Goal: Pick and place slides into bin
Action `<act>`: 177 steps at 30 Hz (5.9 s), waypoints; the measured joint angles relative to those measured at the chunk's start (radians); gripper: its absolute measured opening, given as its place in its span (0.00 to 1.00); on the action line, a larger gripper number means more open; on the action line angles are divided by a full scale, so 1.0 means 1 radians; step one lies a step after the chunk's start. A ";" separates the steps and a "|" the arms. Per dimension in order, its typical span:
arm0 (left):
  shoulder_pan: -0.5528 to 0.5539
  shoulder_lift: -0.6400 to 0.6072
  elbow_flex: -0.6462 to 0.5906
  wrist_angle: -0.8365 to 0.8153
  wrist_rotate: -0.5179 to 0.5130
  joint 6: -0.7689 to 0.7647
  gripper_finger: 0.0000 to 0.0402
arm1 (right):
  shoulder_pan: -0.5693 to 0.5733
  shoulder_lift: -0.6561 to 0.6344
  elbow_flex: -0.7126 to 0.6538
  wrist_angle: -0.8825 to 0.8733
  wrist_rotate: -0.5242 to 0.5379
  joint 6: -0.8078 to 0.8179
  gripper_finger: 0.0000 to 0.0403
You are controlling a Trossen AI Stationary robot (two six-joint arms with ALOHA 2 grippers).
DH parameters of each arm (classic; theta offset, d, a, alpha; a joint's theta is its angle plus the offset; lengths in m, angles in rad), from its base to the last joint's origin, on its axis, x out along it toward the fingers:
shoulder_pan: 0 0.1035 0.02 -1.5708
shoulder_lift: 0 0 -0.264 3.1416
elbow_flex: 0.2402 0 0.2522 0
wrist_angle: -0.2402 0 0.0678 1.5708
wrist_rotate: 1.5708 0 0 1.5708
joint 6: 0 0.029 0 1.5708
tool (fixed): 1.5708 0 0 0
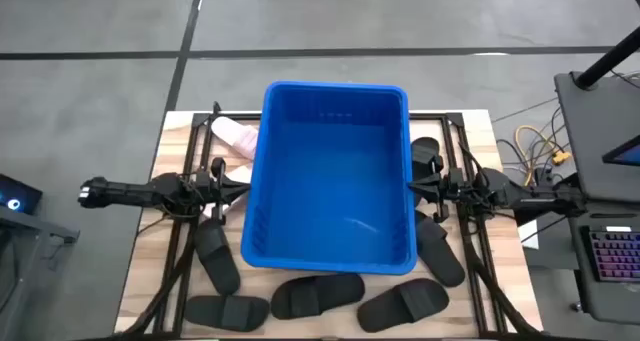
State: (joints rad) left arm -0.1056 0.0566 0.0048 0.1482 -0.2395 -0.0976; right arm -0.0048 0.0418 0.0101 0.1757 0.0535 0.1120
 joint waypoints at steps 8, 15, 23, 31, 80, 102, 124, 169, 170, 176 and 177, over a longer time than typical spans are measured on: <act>0.000 0.000 0.000 0.000 0.000 0.000 0.00 | 0.000 0.000 0.000 0.000 0.000 0.000 0.02; 0.000 0.000 0.000 0.000 0.000 0.000 0.00 | 0.000 0.000 0.000 0.000 0.000 0.000 0.02; 0.000 0.000 0.000 0.000 0.000 0.000 0.00 | 0.000 0.000 0.000 0.000 0.000 0.000 0.02; 0.000 0.000 0.000 0.000 0.000 0.000 0.00 | 0.000 0.000 0.000 0.000 0.000 0.000 0.02; 0.000 0.000 0.000 0.000 0.000 0.000 0.00 | 0.000 0.000 0.000 0.000 0.000 0.000 0.02; 0.000 0.000 0.000 0.000 0.000 0.000 0.00 | 0.000 0.000 0.000 0.000 0.000 0.000 0.02; 0.000 0.000 0.000 0.000 0.000 0.000 0.00 | 0.000 0.000 0.000 0.000 0.000 0.000 0.02; 0.001 0.012 -0.001 0.699 -0.221 -0.065 0.00 | -0.001 0.000 0.003 0.545 0.360 0.479 0.02; 0.001 0.016 -0.001 0.699 -0.249 -0.073 0.01 | 0.000 0.003 0.009 0.537 0.359 0.479 0.02; 0.001 0.072 0.004 0.710 -0.282 -0.052 0.16 | 0.000 0.059 0.103 0.524 0.310 0.423 0.12; 0.001 0.083 0.007 0.710 -0.276 -0.052 0.20 | 0.000 0.073 0.131 0.523 0.288 0.406 0.15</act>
State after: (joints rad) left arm -0.1047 0.1401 0.0122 0.8583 -0.5160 -0.1495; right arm -0.0048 0.1150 0.1413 0.6985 0.3411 0.5176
